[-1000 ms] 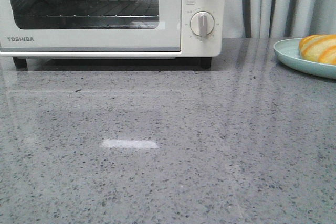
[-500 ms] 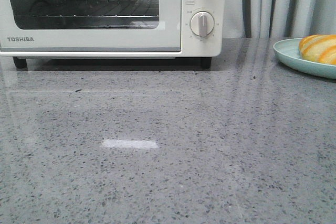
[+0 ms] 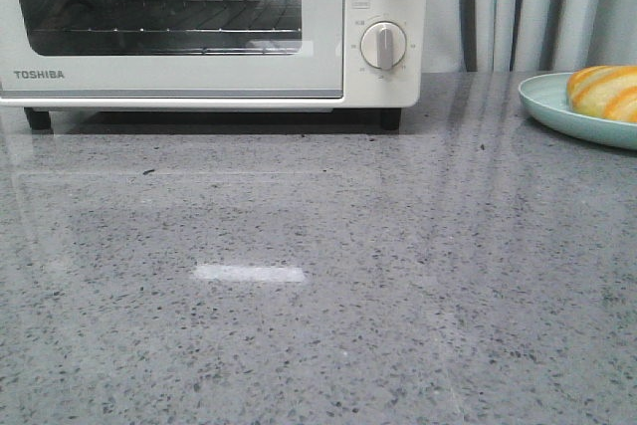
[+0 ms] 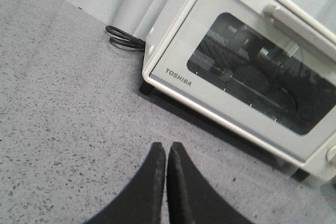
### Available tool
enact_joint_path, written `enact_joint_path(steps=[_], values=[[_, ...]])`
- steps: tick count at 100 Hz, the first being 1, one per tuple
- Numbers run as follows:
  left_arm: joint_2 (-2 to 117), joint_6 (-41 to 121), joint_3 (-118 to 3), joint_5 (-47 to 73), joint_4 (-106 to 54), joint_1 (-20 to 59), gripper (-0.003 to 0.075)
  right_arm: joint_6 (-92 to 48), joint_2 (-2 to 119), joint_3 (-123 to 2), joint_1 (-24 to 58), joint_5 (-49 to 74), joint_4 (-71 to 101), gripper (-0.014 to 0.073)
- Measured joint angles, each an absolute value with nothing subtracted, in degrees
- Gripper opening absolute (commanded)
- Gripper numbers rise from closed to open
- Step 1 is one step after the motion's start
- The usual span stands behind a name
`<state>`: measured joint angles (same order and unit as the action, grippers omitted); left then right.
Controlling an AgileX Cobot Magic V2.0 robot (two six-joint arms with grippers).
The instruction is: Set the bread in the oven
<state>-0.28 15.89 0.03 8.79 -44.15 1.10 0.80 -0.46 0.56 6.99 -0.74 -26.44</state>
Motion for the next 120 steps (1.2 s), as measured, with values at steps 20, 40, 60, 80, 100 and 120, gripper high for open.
enact_joint_path(steps=[20,40,60,80,100,120], values=[[-0.28,15.89,0.03,7.23,-50.57,1.10,-0.0021,6.19,-0.46,0.56,6.99,-13.12,-15.40,-0.0076],[-0.28,15.89,0.00,6.87,-51.99,1.10,-0.0021,8.99,-0.46,0.56,6.99,-22.24,-8.56,-0.0076],[-0.28,15.89,0.03,6.65,-52.21,1.10,-0.0022,10.10,-0.46,0.56,6.99,-25.63,-5.53,-0.0076],[-0.28,16.74,-0.54,7.97,-50.74,1.10,-0.0022,10.48,-0.46,-1.00,6.99,-12.55,11.31,-0.0065],[4.90,25.87,-9.92,15.81,-44.66,1.10,-0.0022,10.14,3.95,-10.37,6.95,6.16,12.42,-0.0065],[19.81,37.62,-23.05,19.91,-44.17,3.07,-0.0022,9.91,16.66,-19.84,6.95,20.22,3.69,-0.0065]])
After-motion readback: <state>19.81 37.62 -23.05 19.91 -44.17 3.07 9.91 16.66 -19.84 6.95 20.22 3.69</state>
